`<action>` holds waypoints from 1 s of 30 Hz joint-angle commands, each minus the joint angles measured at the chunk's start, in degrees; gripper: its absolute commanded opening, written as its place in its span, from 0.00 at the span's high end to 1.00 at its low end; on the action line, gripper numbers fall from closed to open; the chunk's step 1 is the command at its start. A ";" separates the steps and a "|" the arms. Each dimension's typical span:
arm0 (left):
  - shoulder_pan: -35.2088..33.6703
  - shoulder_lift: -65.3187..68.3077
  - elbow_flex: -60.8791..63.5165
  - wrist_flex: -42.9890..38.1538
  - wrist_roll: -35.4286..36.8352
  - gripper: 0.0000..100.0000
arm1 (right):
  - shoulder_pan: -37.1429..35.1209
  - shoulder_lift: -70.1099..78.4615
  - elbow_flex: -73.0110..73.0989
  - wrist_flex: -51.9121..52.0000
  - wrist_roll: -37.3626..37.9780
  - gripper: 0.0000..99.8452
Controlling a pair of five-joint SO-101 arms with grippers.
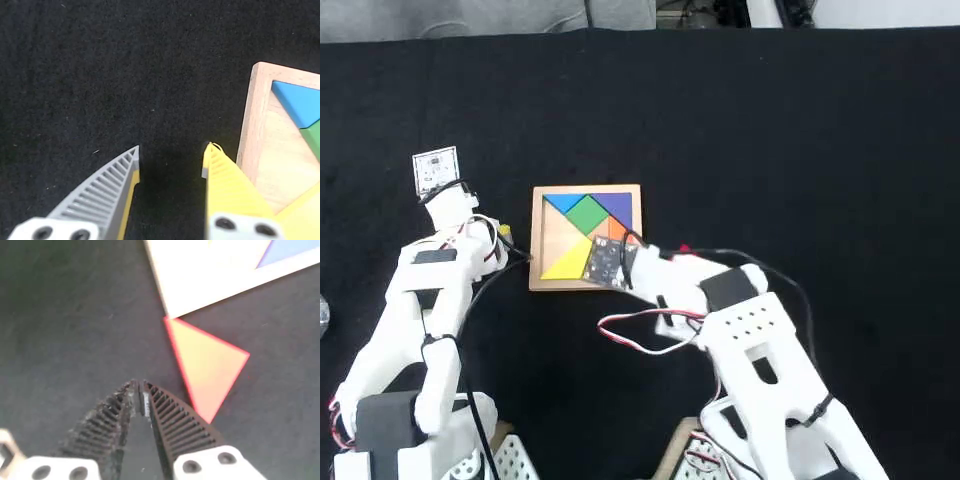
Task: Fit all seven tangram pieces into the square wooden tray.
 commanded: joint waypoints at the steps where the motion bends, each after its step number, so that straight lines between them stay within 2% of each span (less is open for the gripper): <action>1: 0.40 0.00 -3.12 -0.79 0.09 0.79 | -1.23 6.02 -1.80 -3.96 -1.49 0.99; 9: 0.40 -0.18 -2.95 -0.79 0.09 0.79 | -0.70 27.30 -12.79 -6.42 -1.49 0.99; 15: 0.40 0.00 -3.03 -0.79 0.09 0.79 | 3.87 33.36 -17.80 -8.70 -1.14 0.99; 23: 0.40 -0.18 -2.86 -0.79 0.09 0.79 | 5.36 39.96 -23.34 -8.88 -1.14 0.99; 30: 0.40 -0.18 -2.86 -0.79 0.09 0.79 | 12.57 45.85 -32.48 -8.97 -1.58 0.99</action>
